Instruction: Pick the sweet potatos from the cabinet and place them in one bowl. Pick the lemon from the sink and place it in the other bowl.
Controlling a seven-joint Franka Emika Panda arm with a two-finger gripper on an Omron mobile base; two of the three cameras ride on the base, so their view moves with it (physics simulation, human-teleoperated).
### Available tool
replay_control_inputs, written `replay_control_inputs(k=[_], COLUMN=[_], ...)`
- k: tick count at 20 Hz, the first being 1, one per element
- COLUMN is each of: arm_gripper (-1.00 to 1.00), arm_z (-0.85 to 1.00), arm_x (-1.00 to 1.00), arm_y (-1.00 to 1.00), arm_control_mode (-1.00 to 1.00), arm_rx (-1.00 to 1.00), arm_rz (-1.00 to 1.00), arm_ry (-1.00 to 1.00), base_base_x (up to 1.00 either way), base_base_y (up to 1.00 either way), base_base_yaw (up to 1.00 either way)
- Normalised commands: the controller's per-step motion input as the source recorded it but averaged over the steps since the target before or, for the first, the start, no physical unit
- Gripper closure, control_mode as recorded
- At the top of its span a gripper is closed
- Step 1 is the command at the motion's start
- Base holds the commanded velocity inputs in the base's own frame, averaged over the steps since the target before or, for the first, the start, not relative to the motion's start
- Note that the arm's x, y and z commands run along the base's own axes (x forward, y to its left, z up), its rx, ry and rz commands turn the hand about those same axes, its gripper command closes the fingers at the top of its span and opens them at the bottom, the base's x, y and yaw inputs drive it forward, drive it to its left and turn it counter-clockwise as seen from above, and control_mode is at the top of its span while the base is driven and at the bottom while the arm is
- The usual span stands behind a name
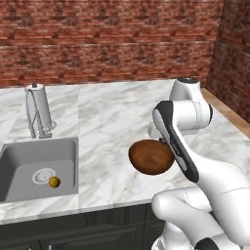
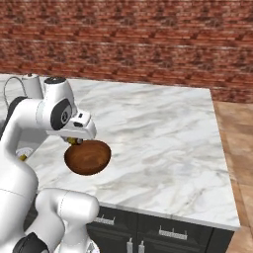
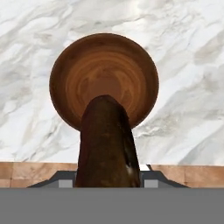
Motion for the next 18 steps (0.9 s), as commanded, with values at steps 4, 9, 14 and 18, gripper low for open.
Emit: replay_control_inputs(k=[4,9,14,18], arm_gripper=[1.0,1.0,1.0,1.0], arm_z=[-0.5,-0.36,-0.29,-0.3], arm_x=[0.33,0.47,0.21,0.0], arm_y=[0.14,0.05,0.0,0.0], arm_control_mode=[-1.0,-1.0,-1.0,-1.0], arm_rx=[0.0,0.0,0.0,0.02], arm_rz=[0.0,0.0,0.0,0.0], arm_ry=[0.0,0.0,0.0,0.0], base_base_x=[0.0,0.0,0.0,0.0], base_base_y=[0.0,0.0,0.0,0.0], base_base_yaw=[0.0,0.0,0.0,0.0])
